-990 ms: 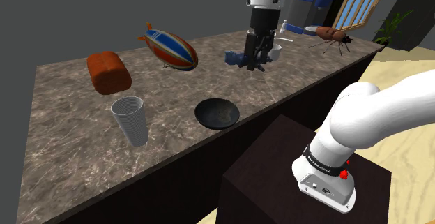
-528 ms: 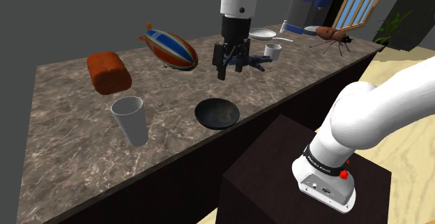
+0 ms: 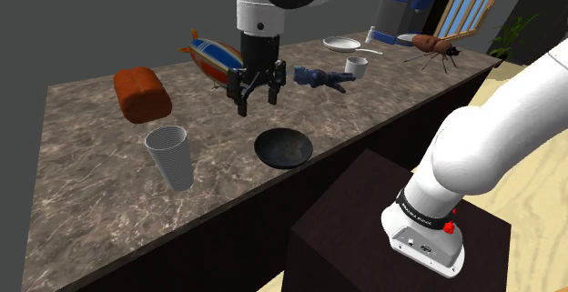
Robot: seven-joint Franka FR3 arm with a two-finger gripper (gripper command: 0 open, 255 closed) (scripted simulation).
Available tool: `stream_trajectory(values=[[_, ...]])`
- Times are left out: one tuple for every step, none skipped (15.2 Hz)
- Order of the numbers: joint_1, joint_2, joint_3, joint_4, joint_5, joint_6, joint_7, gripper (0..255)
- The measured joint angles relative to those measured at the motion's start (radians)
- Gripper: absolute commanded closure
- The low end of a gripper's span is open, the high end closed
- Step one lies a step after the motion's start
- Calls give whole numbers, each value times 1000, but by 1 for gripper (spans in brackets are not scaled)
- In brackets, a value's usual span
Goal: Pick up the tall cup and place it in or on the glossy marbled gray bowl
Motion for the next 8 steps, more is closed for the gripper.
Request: stream_trajectory(values=[[0, 32, 17, 22, -8, 16, 26, 0], [-1, 78, 36, 49, -22, 41, 54, 0], [-1, 115, 50, 76, -35, 55, 80, 0], [1, 155, 68, 112, -52, 64, 114, 0], [3, 185, 81, 137, -66, 73, 140, 0], [5, 219, 92, 161, -84, 85, 167, 0], [9, 261, 106, 191, -106, 101, 198, 0], [15, 297, 118, 234, -127, 95, 232, 0]])
